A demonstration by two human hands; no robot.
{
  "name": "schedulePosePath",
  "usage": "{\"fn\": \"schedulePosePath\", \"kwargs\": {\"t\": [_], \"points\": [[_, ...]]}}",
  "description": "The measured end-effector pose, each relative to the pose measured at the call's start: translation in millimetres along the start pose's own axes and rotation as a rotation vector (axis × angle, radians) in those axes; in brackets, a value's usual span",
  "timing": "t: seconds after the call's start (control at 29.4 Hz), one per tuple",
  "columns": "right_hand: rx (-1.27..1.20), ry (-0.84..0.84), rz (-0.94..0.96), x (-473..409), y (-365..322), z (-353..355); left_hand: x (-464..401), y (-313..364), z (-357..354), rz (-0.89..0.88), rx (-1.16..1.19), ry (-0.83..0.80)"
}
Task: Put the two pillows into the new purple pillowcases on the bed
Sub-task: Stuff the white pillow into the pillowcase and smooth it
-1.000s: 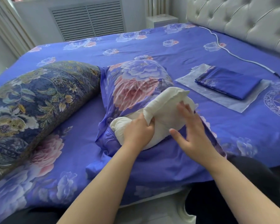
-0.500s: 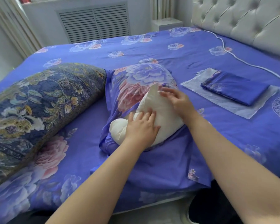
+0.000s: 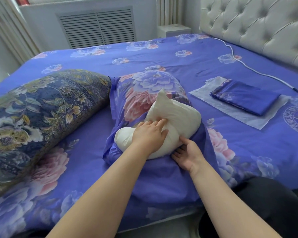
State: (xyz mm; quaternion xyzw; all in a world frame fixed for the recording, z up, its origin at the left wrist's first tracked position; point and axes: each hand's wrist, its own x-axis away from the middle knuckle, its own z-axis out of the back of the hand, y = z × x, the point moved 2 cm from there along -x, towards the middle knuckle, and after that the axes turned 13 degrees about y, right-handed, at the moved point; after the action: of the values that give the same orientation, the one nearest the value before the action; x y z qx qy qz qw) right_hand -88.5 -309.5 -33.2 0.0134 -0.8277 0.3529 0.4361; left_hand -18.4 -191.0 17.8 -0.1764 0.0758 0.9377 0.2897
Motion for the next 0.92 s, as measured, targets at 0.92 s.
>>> {"fn": "schedulePosePath", "kwargs": {"t": [0.92], "points": [[1.091, 0.329, 2.044, 26, -43, -49, 19, -2, 26, 0.371, 0.416, 0.084]]}}
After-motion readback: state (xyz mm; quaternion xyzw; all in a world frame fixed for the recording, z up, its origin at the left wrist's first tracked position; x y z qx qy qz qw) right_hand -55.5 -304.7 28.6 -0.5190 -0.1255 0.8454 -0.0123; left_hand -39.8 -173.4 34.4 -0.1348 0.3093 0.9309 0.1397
